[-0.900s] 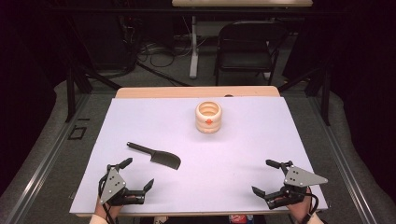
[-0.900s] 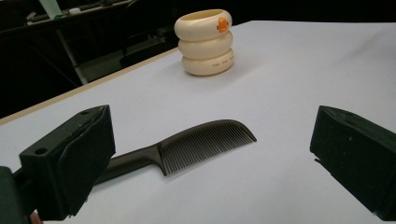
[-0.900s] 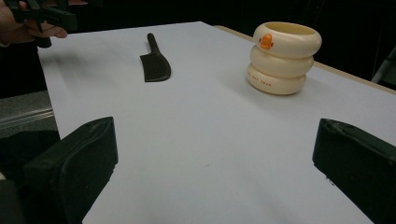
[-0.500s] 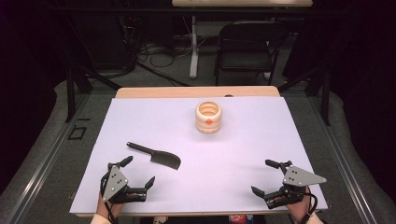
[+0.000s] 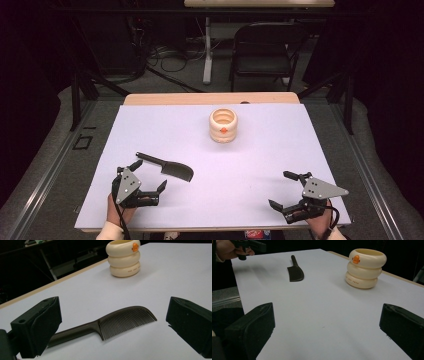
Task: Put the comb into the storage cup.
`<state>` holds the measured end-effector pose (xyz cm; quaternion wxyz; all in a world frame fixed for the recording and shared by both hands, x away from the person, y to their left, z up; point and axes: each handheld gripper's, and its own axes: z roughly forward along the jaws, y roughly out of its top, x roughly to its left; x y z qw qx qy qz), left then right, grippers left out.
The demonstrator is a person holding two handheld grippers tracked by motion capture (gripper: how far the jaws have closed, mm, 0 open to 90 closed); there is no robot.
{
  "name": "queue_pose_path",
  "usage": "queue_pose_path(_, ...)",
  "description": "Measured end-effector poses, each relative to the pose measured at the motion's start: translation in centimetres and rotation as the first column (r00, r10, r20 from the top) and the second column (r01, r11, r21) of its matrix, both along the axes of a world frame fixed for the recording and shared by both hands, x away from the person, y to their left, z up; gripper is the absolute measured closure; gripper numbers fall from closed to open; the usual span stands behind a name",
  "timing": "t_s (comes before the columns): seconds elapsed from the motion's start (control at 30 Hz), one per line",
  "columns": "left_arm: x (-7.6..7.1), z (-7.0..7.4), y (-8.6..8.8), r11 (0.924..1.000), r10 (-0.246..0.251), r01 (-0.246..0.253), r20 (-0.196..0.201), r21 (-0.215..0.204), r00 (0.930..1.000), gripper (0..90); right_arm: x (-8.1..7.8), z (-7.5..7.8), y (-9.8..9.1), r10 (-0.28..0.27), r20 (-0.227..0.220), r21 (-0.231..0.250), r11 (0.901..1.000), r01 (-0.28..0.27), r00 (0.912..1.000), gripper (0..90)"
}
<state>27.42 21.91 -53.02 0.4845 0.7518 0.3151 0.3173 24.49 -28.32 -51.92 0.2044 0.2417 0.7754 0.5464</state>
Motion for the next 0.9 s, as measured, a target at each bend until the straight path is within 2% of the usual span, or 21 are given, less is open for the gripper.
queue_pose_path(0.23, 0.7, 0.2, 0.1, 0.9996, 0.028, -0.028, 0.006, 0.002, 0.9996, 0.2, 0.0, 0.0, 0.0, -0.002, 0.003, -0.002, 1.0, 0.002, 1.0, 0.0)
queue_pose_path(0.4, 1.3, 0.3, 0.1, 0.9985, 0.046, -0.046, 0.004, 0.03, 0.9989, 0.1, 0.1, 0.0, 0.1, -0.001, 0.006, -0.007, 1.0, 0.001, 1.0, 0.0)
queue_pose_path(0.53, 1.8, 0.5, 0.1, 0.9979, 0.057, -0.057, 0.001, 0.032, 0.9984, 0.1, 0.2, 0.0, 0.2, 0.003, 0.004, -0.01, 0.9999, -0.002, 1.0, 0.0)
queue_pose_path(0.9, 2.9, 1.1, -0.1, 0.9943, 0.081, -0.081, 0.003, 0.069, 0.9967, 0.2, 0.4, -0.1, 0.3, 0.011, 0.006, -0.01, 0.9999, -0.011, 0.9999, 0.0)
